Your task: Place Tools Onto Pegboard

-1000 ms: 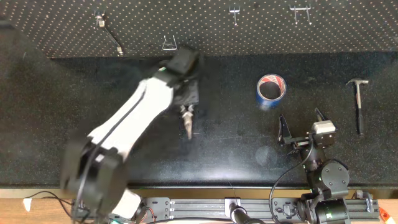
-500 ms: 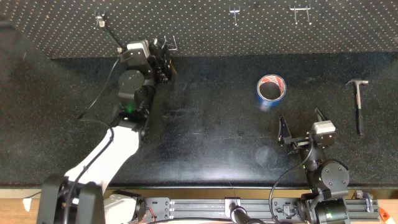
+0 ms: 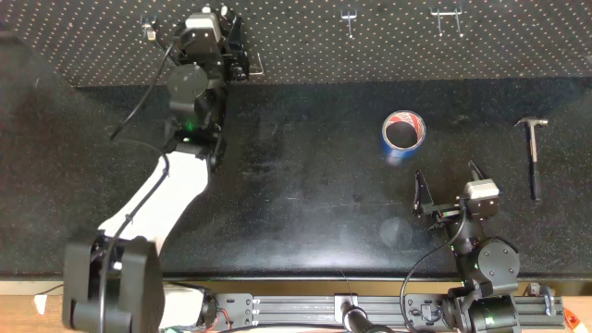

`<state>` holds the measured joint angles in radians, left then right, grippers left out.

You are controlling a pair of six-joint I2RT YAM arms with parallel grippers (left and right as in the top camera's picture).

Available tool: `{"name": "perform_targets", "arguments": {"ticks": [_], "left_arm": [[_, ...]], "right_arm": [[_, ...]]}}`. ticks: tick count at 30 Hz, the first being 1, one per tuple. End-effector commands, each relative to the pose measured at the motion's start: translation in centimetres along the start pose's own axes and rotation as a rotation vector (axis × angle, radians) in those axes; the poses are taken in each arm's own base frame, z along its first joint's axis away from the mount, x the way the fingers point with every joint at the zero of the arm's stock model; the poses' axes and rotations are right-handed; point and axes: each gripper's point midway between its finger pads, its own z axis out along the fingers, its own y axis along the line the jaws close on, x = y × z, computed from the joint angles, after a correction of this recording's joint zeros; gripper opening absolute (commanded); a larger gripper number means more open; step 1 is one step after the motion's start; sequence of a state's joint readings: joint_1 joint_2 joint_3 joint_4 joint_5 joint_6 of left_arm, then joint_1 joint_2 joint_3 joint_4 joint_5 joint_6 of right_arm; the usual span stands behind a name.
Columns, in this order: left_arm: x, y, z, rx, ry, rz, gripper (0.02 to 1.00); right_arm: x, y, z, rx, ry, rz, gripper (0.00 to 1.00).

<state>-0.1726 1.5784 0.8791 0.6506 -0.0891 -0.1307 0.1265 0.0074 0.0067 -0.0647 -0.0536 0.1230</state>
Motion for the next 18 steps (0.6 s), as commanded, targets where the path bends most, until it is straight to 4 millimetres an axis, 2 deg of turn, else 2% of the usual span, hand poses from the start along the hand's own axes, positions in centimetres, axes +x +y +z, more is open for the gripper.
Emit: {"name": "perform_targets", "arguments": {"ticks": [1, 6, 13, 15, 16, 17, 18], "left_arm": [[-0.2, -0.1, 1.2, 0.001, -0.010, 0.015, 0.027], [0.2, -1.2, 1.2, 0.064, 0.005, 0.016, 0.027], [3.5, -1.8, 1.0, 0.097, 0.139, 0.021, 0.029], [4.3, -2.1, 0.8, 0.104, 0.172, 0.023, 0.156], [4.7, -2.1, 0.8, 0.104, 0.189, 0.023, 0.419], [4.7, -2.2, 0.7, 0.112, 0.191, 0.022, 0.581], [4.8, -2.2, 0.7, 0.114, 0.192, 0.022, 0.798]], "right_arm": [[0.1, 0.1, 0.0, -0.005, 0.002, 0.007, 0.976], [0.1, 0.1, 0.0, -0.005, 0.002, 0.007, 0.976], [0.1, 0.1, 0.0, -0.005, 0.002, 0.007, 0.976], [0.1, 0.1, 0.0, -0.005, 0.002, 0.007, 0.976], [0.1, 0.1, 0.0, -0.005, 0.002, 0.007, 0.974], [0.1, 0.1, 0.0, -0.005, 0.002, 0.007, 0.976], [0.1, 0.1, 0.0, -0.005, 0.002, 0.007, 0.976]]}}
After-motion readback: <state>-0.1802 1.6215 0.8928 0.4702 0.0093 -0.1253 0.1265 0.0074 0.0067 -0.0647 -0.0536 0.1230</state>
